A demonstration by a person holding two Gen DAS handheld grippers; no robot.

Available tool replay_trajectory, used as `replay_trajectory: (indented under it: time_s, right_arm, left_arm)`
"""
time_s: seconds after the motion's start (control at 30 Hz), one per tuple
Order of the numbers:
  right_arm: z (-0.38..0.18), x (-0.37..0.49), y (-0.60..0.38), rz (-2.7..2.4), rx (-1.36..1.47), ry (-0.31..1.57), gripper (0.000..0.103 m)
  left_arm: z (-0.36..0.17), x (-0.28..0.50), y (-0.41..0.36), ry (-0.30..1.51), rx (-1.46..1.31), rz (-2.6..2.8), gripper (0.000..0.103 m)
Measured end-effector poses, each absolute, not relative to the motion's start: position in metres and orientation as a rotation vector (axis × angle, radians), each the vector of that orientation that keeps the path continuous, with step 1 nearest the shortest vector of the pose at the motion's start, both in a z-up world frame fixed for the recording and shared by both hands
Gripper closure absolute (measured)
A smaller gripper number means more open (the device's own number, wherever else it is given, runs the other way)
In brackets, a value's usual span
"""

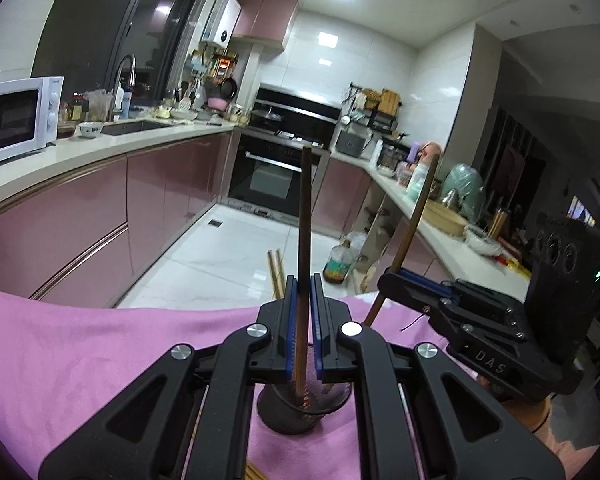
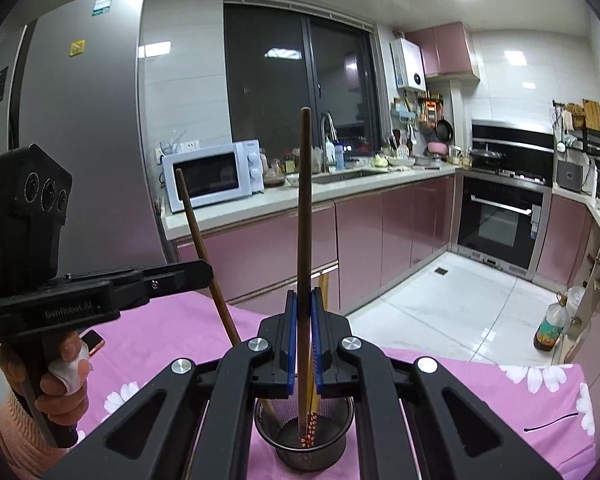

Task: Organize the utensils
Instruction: 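Carry the chopsticks upright over the mesh cup with both tools, then release the chopsticks into the cup and pull both tools back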

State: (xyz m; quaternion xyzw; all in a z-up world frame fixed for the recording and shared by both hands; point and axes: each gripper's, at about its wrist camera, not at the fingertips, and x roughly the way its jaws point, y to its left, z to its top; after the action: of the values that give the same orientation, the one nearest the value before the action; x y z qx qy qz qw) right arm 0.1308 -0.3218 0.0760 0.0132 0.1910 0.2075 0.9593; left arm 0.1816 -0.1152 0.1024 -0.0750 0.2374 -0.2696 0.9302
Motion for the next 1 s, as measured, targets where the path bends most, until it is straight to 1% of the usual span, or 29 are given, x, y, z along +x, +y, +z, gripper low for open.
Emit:
replay_trajectory:
  time_s: [0.43, 0.67, 1.0]
  right_arm:
    - [0.039, 0.160, -0.318, 0.401, 0.009, 0.558, 0.098]
    - [0.026, 0.169, -0.316, 0.400, 0.005, 0.621, 0.097]
    - [0.022, 0.181, -0.317, 0.383, 0.027, 0.640, 0.097]
  left_arm:
    - [0.045, 0.215, -0.133, 0.637, -0.089, -0.556, 0.096]
    - [0.038, 0.229, -0.135, 0.663, -0.081, -0.558, 0.097]
    - [0.030, 0.246, -0.153, 0.708, -0.057, -0.535, 0.097]
